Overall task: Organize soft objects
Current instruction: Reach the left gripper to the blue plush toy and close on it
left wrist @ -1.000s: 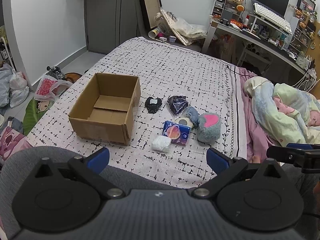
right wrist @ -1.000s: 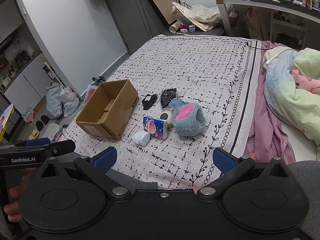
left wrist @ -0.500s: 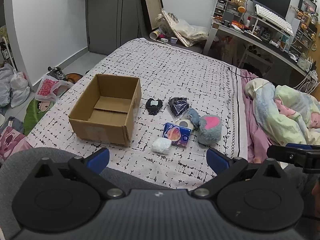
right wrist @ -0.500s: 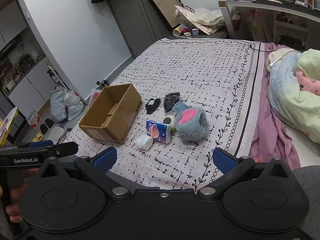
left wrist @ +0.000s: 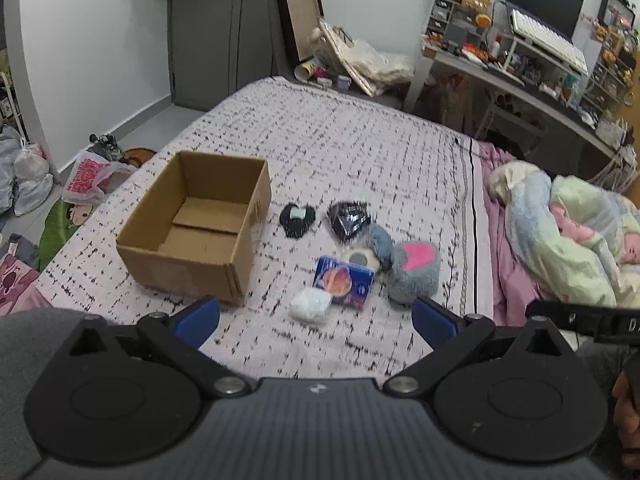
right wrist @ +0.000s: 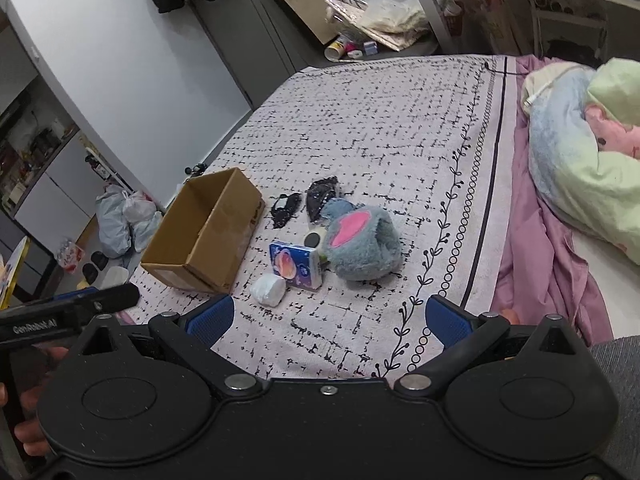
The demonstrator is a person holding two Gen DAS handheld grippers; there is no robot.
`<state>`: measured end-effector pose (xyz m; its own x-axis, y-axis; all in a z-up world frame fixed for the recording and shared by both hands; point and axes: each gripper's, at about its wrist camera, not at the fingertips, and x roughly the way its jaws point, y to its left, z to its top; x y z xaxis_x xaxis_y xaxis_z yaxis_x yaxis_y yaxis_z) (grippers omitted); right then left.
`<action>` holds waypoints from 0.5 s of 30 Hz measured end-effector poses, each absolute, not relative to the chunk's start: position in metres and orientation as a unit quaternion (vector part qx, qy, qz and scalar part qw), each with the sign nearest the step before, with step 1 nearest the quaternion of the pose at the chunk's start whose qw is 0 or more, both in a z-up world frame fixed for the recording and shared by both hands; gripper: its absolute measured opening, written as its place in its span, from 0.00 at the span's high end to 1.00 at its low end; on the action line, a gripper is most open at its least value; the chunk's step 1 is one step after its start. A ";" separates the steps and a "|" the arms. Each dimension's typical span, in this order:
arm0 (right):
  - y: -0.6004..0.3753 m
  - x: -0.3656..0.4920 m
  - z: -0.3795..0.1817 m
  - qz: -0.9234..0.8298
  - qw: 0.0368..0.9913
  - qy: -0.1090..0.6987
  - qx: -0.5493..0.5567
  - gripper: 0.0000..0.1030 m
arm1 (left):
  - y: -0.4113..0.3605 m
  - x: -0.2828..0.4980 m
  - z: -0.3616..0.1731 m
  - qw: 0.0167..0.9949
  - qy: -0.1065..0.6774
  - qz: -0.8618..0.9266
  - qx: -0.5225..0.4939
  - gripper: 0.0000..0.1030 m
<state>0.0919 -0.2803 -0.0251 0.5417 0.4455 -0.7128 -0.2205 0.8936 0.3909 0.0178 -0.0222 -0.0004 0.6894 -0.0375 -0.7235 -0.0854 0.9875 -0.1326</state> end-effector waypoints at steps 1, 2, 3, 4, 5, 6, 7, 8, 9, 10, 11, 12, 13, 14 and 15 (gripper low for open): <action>-0.282 0.094 -0.027 0.191 0.868 0.440 0.131 0.00 | -0.023 0.019 0.000 0.917 0.390 0.013 -0.079 0.01; -0.285 0.097 -0.029 0.190 0.867 0.441 0.134 0.00 | -0.023 0.021 0.001 0.919 0.387 0.012 -0.080 0.01; -0.287 0.099 -0.030 0.189 0.867 0.441 0.137 0.00 | -0.024 0.024 0.002 0.919 0.385 0.012 -0.081 0.01; -0.289 0.102 -0.032 0.187 0.866 0.442 0.140 0.00 | -0.025 0.027 0.002 0.919 0.384 0.012 -0.082 0.01; -0.291 0.105 -0.034 0.185 0.865 0.443 0.144 0.00 | -0.026 0.029 0.002 0.919 0.384 0.012 -0.082 0.01; -0.293 0.108 -0.036 0.182 0.864 0.445 0.148 0.00 | -0.027 0.032 0.001 0.919 0.385 0.012 -0.083 0.01; -0.297 0.111 -0.038 0.178 0.864 0.444 0.155 0.00 | -0.029 0.035 0.000 0.919 0.384 0.012 -0.083 0.01; -0.301 0.113 -0.040 0.173 0.865 0.442 0.164 0.00 | -0.030 0.037 0.000 0.919 0.385 0.011 -0.084 0.02; -0.305 0.116 -0.043 0.166 0.864 0.443 0.173 0.00 | -0.032 0.040 -0.001 0.919 0.385 0.010 -0.085 0.02; -0.308 0.119 -0.046 0.163 0.861 0.446 0.180 0.00 | -0.033 0.042 -0.002 0.919 0.386 0.010 -0.085 0.03; -0.311 0.121 -0.049 0.161 0.858 0.449 0.189 0.00 | -0.035 0.044 -0.004 0.918 0.387 0.010 -0.085 0.03; -0.312 0.123 -0.051 0.160 0.856 0.450 0.196 0.00 | -0.036 0.047 -0.005 0.918 0.387 0.009 -0.086 0.03; -0.314 0.125 -0.053 0.159 0.856 0.450 0.200 0.00 | -0.038 0.049 -0.006 0.918 0.387 0.009 -0.086 0.03; -0.315 0.127 -0.054 0.154 0.857 0.448 0.203 0.00 | -0.040 0.051 -0.007 0.917 0.388 0.010 -0.086 0.03; -0.317 0.128 -0.055 0.148 0.858 0.446 0.206 0.00 | -0.042 0.053 -0.009 0.917 0.390 0.011 -0.085 0.04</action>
<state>0.1278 -0.3171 -0.0551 0.5579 0.4387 -0.7045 -0.0709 0.8709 0.4863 0.0533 -0.0418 -0.0085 0.6949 -0.0467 -0.7176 -0.0861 0.9853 -0.1475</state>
